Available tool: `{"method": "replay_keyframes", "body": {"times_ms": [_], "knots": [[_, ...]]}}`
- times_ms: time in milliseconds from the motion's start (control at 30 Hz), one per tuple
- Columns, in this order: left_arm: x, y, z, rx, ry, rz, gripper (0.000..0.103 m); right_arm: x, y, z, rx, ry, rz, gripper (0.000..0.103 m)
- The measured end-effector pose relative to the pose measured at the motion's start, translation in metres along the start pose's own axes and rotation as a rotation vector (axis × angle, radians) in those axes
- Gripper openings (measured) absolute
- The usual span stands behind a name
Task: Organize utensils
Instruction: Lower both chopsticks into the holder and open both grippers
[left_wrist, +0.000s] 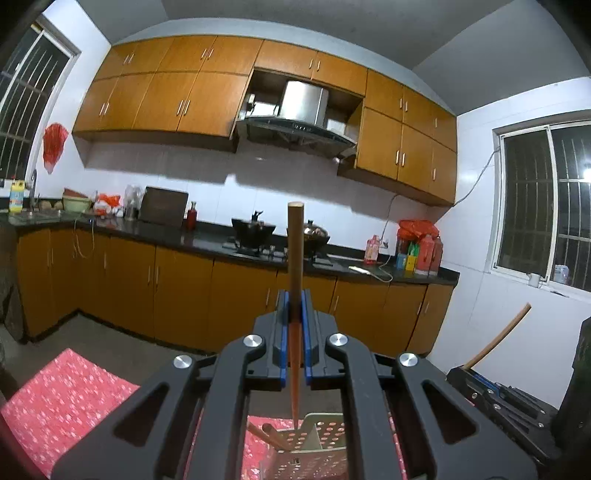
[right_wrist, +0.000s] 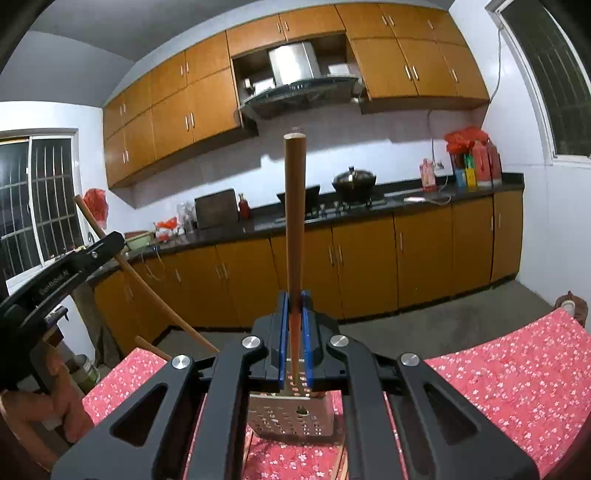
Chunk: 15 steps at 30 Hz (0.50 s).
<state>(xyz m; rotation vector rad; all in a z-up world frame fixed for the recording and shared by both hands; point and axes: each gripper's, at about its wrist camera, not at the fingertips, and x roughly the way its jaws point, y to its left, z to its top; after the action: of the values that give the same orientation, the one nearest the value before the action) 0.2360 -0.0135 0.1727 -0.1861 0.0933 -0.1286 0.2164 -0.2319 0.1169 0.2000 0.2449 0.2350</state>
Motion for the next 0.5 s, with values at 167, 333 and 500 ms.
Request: {"method": "replay_keyframes", "body": {"times_ms": [167, 333, 500], "knots": [[0.016, 0.003, -0.017, -0.011, 0.061, -0.011, 0.007, 0.013, 0.0, -0.007, -0.004, 0.052, -0.001, 0.008], [0.029, 0.009, -0.028, -0.013, 0.115, -0.022, 0.012, 0.032, -0.003, -0.013, 0.017, 0.139, -0.007, 0.008], [0.021, 0.012, -0.027, -0.003, 0.092, -0.026, 0.021, 0.025, -0.002, -0.012, 0.017, 0.132, -0.007, 0.009]]}}
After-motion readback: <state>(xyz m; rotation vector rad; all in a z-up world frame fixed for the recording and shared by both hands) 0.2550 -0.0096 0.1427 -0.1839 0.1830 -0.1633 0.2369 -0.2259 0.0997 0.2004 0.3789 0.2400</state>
